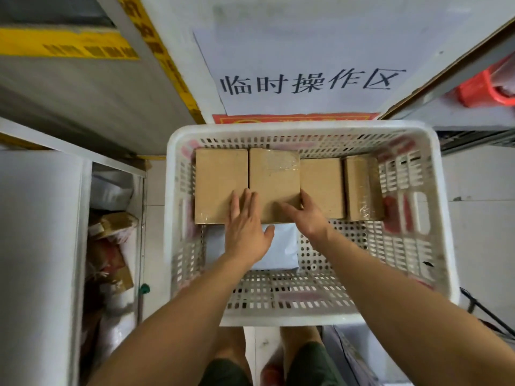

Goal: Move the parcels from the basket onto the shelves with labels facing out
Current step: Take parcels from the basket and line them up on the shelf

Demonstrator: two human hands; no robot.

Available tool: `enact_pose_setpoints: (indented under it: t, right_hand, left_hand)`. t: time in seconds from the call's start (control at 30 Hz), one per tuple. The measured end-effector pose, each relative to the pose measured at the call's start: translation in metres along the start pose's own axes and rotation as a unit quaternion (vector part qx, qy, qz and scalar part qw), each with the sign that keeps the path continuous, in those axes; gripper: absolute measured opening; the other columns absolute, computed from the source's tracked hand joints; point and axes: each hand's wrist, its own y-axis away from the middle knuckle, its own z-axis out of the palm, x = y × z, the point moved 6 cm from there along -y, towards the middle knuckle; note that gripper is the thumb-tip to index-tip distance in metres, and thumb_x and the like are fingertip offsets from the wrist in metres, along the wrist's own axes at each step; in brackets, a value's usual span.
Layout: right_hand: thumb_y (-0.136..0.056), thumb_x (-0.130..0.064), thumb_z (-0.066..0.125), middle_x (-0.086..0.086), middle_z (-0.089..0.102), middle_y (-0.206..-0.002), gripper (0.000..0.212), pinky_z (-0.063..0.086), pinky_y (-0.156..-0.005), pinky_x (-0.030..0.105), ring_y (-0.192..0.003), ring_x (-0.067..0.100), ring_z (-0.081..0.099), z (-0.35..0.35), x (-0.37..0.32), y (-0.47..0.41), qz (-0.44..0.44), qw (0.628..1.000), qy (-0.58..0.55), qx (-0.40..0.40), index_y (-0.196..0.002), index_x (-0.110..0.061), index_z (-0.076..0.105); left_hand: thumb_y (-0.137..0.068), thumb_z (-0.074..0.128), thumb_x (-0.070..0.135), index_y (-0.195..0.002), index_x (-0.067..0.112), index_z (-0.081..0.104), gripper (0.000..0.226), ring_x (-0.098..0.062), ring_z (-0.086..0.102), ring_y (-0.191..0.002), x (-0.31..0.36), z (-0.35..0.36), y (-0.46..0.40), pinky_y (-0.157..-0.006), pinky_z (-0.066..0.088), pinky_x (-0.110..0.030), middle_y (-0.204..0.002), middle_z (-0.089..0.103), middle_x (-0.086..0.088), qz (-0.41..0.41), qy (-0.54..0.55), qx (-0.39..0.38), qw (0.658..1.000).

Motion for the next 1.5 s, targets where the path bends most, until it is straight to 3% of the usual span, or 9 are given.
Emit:
enact_pose_setpoints:
  t: [0.27,0.4,0.5,0.8,0.97,1.1,1.27,1.4,1.5]
  right_hand:
    - [-0.075,-0.042,0.096,-0.007,0.064,-0.128,0.092,0.057,-0.096,0.025,-0.116,0.009,0.064,-0.016,-0.007,0.012,-0.005,0.995,-0.102,-0.013,-0.145,-0.017,0.042]
    - [-0.060,-0.049,0.103,0.000,0.066,-0.131,0.111,0.057,-0.105,0.040,-0.120,0.019,0.065,-0.019,-0.007,0.021,0.001,0.995,-0.101,-0.025,-0.146,-0.012,0.043]
    - [-0.049,-0.056,0.105,0.005,0.070,-0.127,0.117,0.058,-0.103,0.041,-0.117,0.025,0.068,-0.018,-0.003,0.032,0.009,0.995,-0.103,-0.013,-0.139,-0.008,0.048]
    - [-0.054,-0.061,0.101,0.012,0.048,-0.152,0.140,0.055,-0.108,0.048,-0.133,0.031,0.058,0.000,0.009,0.067,0.025,0.996,-0.084,-0.033,-0.157,-0.046,0.008]
    - [-0.107,-0.032,0.052,0.016,0.059,-0.143,0.057,0.055,-0.086,0.022,-0.123,0.033,0.065,0.017,0.011,0.080,0.041,0.975,-0.218,-0.020,-0.155,-0.006,0.036]
    - [-0.093,0.002,0.074,0.027,0.066,-0.114,0.080,0.064,-0.067,0.038,-0.098,0.039,0.074,0.015,0.016,0.077,0.029,0.967,-0.251,-0.010,-0.156,-0.003,0.024]
    - [-0.077,0.019,0.080,0.033,0.063,-0.133,0.082,0.064,-0.082,0.043,-0.116,0.048,0.069,0.013,0.037,0.073,0.038,0.937,-0.339,-0.077,-0.144,-0.005,0.040]
    - [-0.077,0.015,0.079,0.025,0.063,-0.137,0.083,0.064,-0.080,0.036,-0.123,0.043,0.064,0.002,0.037,0.070,0.042,0.943,-0.313,-0.106,-0.145,-0.015,0.042]
    - [-0.068,-0.022,0.096,0.013,0.064,-0.145,0.095,0.045,-0.114,0.053,-0.137,0.039,0.058,-0.004,0.042,0.073,0.071,0.930,-0.302,-0.195,-0.150,-0.024,0.049]
  left_hand:
    - [-0.105,0.052,0.015,-0.165,0.035,0.022,0.070,-0.022,0.031,-0.155,0.015,0.008,0.016,-0.113,0.038,-0.028,-0.176,0.011,-0.002,-0.079,0.288,-0.026,0.954]
    - [-0.103,0.047,0.002,-0.161,0.037,0.031,0.071,0.011,0.056,-0.107,0.017,0.011,0.030,-0.089,0.048,-0.013,-0.160,0.046,0.004,-0.135,0.405,-0.020,0.904]
    - [-0.097,0.045,-0.008,-0.153,0.044,0.040,0.076,-0.001,0.055,-0.132,0.030,0.001,0.040,-0.110,0.049,-0.030,-0.157,0.045,0.022,-0.145,0.464,-0.007,0.874]
    - [-0.089,0.044,0.008,-0.161,0.035,0.025,0.080,-0.027,0.058,-0.124,0.079,-0.042,0.068,-0.113,0.045,-0.044,-0.153,0.053,0.015,-0.046,0.491,0.038,0.869]
    - [-0.105,0.050,0.007,-0.168,0.021,-0.003,0.084,-0.013,0.041,-0.149,0.117,-0.073,0.063,-0.118,0.038,-0.023,-0.157,0.046,0.017,-0.029,0.339,0.030,0.940]
    - [-0.104,0.050,0.013,-0.167,0.016,0.019,0.070,-0.015,0.046,-0.147,0.099,-0.068,0.040,-0.123,0.036,-0.042,-0.157,0.053,0.006,-0.059,0.348,-0.026,0.935]
    - [-0.092,0.063,0.065,-0.137,0.041,0.058,0.051,-0.019,0.059,-0.124,0.063,-0.059,0.013,-0.109,0.049,-0.048,-0.141,0.058,0.005,-0.123,0.289,-0.074,0.947]
    - [-0.073,0.081,0.071,-0.136,0.041,0.047,0.078,-0.027,0.041,-0.133,0.046,-0.051,0.003,-0.110,0.038,-0.043,-0.145,0.038,-0.006,-0.134,0.242,-0.079,0.958]
    - [-0.082,0.083,0.058,-0.162,0.017,0.024,0.109,-0.025,0.051,-0.136,0.054,-0.039,0.000,-0.101,0.042,-0.032,-0.155,0.048,-0.004,-0.133,0.310,-0.106,0.935]
